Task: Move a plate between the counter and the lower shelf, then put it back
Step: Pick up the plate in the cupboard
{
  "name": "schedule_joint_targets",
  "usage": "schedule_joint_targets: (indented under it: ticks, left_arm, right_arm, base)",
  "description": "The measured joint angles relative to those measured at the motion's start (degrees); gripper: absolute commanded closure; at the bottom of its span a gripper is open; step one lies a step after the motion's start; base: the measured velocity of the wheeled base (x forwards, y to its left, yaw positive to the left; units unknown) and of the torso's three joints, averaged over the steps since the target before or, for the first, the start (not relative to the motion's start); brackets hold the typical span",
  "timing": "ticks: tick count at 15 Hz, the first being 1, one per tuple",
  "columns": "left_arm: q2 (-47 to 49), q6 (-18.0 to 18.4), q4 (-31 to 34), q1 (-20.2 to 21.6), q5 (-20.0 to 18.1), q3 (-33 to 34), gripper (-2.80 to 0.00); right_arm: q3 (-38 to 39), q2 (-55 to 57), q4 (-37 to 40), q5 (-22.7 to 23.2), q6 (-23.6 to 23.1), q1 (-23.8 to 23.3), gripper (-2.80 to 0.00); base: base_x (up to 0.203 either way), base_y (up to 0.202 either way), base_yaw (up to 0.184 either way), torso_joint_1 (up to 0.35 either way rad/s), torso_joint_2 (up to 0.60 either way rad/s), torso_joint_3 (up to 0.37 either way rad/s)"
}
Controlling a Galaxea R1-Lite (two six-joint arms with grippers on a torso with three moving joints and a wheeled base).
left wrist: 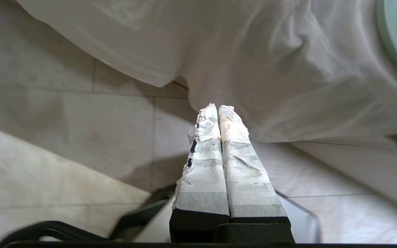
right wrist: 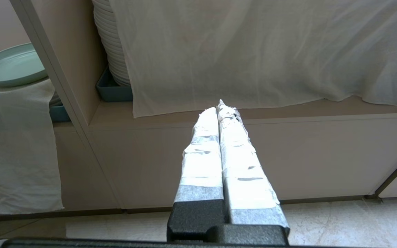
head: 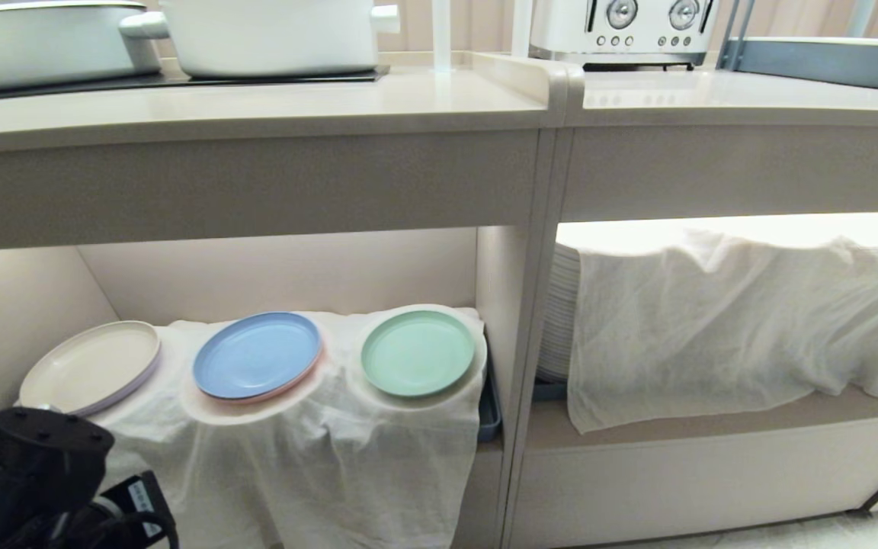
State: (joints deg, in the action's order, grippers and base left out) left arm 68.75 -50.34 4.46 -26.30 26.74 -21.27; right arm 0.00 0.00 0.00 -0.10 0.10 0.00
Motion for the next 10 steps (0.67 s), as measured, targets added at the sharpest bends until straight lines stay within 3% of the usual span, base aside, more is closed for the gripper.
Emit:
schedule_joint_targets:
  ticks: [5,10]
  left_arm:
    - [-13.0,12.7,0.0,0.0,0.2,2.9,0.00]
    - [-25.5,24.9,-0.1,-2.7,0.2,6.1,0.00]
  right_arm:
    - [0.0,0.0,0.0,0.0,0.0,0.0,0.00]
    - [0.0,0.0,0.0,0.0,0.0,0.0,0.00]
  base:
    - [0.000,0.000,0.000,0.000,0.00,0.000]
    - [0.000,0.000,0.000,0.000,0.00,0.000]
